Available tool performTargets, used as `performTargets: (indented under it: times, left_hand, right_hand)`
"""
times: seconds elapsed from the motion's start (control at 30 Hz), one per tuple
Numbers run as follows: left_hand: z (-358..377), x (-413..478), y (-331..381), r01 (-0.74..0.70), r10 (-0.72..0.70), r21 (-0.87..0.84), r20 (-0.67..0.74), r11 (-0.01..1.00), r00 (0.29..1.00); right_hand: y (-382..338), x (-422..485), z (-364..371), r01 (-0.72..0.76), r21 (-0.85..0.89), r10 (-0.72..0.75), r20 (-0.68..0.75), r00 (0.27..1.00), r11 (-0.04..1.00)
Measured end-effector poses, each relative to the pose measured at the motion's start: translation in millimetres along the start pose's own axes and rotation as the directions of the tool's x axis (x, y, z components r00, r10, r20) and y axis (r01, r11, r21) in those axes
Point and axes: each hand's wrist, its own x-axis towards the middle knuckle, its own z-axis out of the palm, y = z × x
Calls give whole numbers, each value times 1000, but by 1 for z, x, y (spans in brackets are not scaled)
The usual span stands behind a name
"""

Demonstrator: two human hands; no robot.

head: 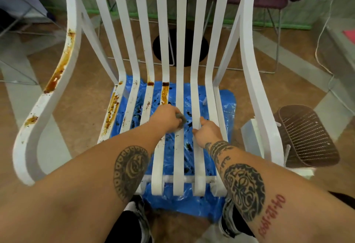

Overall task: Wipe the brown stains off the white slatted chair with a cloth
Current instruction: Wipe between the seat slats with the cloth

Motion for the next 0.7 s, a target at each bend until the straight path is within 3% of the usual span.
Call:
performTargets:
  times: [0.1, 0.27, 0.37, 0.5, 0.63, 0.7]
  left_hand:
    - [0, 5, -9, 32, -38, -43, -133, 999, 990]
    - [10, -10, -2, -67, 47, 222, 91, 973, 995]
    - [9, -20, 5, -142, 96, 264, 181, 954, 979]
    - [6, -33, 4, -138, 87, 208, 235, 968, 968]
    - [8, -40, -2, -67, 67, 39, 9, 997, 998]
    - [22, -48, 0, -70, 70, 54, -2, 996, 998]
  right_hand:
    - [3, 0, 1, 27, -91, -26, 14, 1000, 996]
    - [0, 5, -9, 51, -237, -36, 67, 997, 970]
    - [-3, 5, -10, 49, -292, -27, 80, 996, 955]
    - [-5, 1, -12, 45, -293, -25, 72, 997, 955]
    - [-3, 0, -12, 45, -289, -24, 74, 997, 956]
    - [-3, 0, -12, 47, -310, -22, 84, 996, 949]
